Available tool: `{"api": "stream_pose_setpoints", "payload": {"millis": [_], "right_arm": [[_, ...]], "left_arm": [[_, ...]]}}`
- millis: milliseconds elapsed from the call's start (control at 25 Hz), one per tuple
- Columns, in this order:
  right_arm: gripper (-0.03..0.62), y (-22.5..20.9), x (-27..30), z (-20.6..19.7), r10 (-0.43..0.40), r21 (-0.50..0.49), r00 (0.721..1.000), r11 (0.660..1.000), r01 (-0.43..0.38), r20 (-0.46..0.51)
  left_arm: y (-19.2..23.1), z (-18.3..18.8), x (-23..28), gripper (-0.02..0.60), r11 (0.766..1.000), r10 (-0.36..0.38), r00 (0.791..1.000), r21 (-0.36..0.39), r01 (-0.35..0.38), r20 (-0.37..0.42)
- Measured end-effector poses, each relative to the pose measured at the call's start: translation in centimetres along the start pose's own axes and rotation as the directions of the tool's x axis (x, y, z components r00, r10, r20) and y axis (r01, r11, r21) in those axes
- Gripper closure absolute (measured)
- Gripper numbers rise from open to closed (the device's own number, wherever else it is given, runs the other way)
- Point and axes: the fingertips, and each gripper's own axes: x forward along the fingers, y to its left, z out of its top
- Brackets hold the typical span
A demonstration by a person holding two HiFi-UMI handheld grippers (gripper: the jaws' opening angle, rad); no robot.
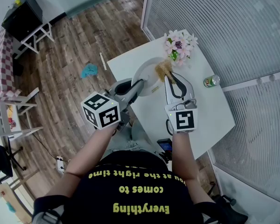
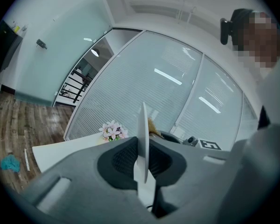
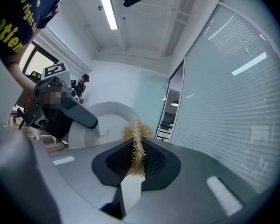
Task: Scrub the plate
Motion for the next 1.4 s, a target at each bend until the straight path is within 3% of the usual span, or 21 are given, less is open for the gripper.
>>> {"api": "stream_pose_setpoints", "payload": {"millis": [680,880,1400], "right_arm": [[0.562,3.1,0.2,0.2,0.126,-0.019,0.992,0.992,-0.126,0.002],[0.562,4.6,0.1,0.3,0.181,-0.063,0.983,0.981,-0.182,-0.016],[0.562,7.6,0.1,0.5,0.269,-0.062,0.963,0.961,-0.270,-0.018]], "left_arm": [[0.6,0.1,-0.3,0.557,1.000,0.020,1.000,0.004,-0.020,0.005],[0.8,0.3,-0.5,0.557,1.000,0.025,1.000,0.002,-0.025,0.010],[1.6,0.2,-0.8,0.558,0.999,0.052,0.999,-0.002,-0.052,0.012]]}}
